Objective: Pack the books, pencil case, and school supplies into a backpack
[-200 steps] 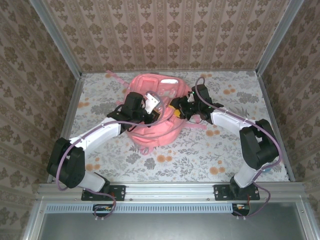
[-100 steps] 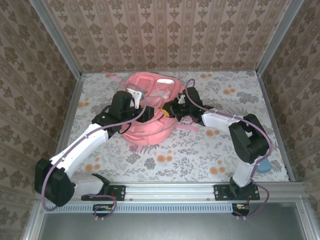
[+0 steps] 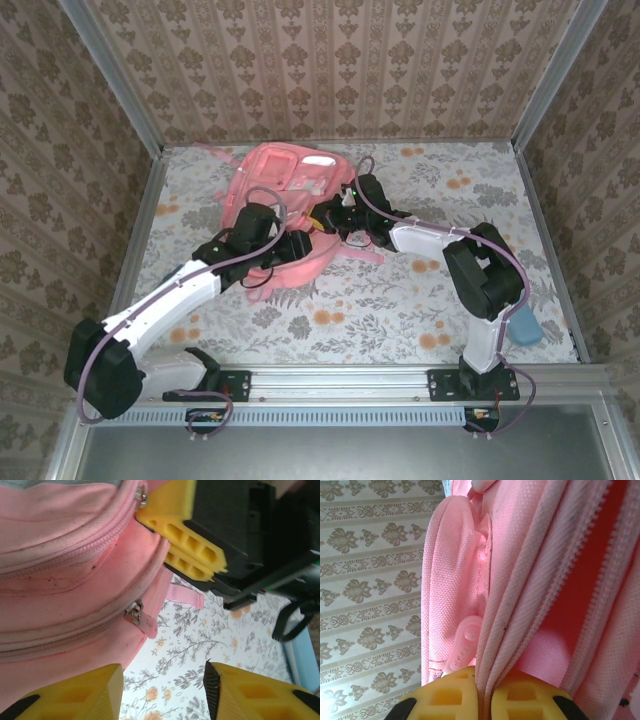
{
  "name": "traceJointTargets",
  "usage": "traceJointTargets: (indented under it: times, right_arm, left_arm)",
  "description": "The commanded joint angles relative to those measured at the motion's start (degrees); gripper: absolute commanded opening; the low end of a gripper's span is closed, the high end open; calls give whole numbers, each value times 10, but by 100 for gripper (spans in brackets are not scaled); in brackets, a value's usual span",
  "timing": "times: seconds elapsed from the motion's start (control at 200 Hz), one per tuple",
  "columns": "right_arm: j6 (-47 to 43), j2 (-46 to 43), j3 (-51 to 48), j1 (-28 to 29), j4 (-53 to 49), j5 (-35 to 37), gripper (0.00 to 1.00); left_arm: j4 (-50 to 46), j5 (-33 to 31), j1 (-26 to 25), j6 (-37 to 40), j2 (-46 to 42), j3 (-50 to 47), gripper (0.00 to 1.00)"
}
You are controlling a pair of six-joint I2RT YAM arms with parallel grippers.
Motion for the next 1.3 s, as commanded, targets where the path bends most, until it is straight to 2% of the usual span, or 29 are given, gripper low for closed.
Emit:
traceJointTargets:
  times: [0.0, 0.21, 0.4, 0.665, 1.005, 1.23, 1.295]
  right_arm:
    - [2, 1, 25, 10, 51, -2, 10]
    - [9, 0, 23, 12, 58, -6, 9]
    - [13, 1, 22, 16, 62, -8, 9]
    - [21, 2, 20, 20, 71, -10, 8]
    - [37, 0, 8, 22, 85, -7, 7]
    - [26, -6, 0, 14, 67, 10, 5]
    - [19, -11, -7, 4, 66, 19, 5]
  left_arm:
    - [52, -3, -4, -45, 17, -8, 42]
    - [75, -21, -8, -75, 49, -10, 35]
    - [83, -47, -12, -105, 55, -26, 34]
    - [132, -77, -12, -135, 60, -48, 23]
    - [187, -93, -13, -163, 58, -71, 22]
    - [167, -102, -11, -142, 53, -69, 0]
    - [136, -120, -12, -121, 47, -64, 0]
